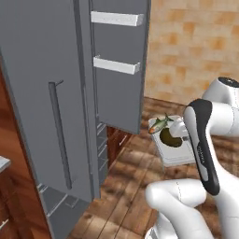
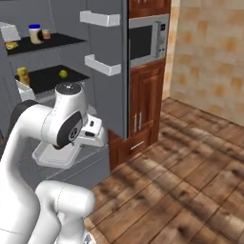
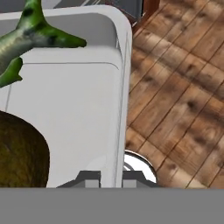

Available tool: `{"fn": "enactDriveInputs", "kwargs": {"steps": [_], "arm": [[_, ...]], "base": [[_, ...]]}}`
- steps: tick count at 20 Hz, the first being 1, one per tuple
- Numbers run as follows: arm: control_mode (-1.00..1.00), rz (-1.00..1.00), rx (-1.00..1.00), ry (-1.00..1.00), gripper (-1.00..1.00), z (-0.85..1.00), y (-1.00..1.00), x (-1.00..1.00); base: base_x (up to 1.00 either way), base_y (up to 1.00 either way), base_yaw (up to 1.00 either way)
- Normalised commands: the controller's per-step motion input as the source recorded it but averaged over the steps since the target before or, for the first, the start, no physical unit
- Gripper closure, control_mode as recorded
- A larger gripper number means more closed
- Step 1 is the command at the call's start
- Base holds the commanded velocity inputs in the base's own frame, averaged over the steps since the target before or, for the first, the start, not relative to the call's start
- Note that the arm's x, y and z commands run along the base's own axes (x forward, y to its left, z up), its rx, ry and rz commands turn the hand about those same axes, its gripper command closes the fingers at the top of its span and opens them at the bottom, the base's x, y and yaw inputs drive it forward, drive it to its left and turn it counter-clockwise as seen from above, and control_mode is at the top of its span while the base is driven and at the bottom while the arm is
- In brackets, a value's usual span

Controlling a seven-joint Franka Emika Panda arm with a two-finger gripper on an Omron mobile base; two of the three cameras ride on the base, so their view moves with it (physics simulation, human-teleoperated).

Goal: Place the tupperware on the top shelf of the fridge. Make space for the tupperware among the existing items by rearranging them on the shelves if needed. Close the fridge door when finished.

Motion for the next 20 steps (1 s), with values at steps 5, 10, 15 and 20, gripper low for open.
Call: {"fn": "enactDriveInputs", "kwargs": {"steps": [5,10,15,20], "arm": [[1.00,0.00,0.00,0.00,1.00,0.00,0.00,0.00],[1.00,0.00,0.00,0.00,1.00,0.00,0.00,0.00],[1.00,0.00,0.00,0.00,1.00,0.00,0.00,0.00],[1.00,0.00,0.00,0.00,1.00,0.00,0.00,0.00]], "base": [[0.70,-0.62,0.57],[0.66,-0.51,0.66],[0.58,-0.30,0.66],[0.66,-0.21,0.58]]}}
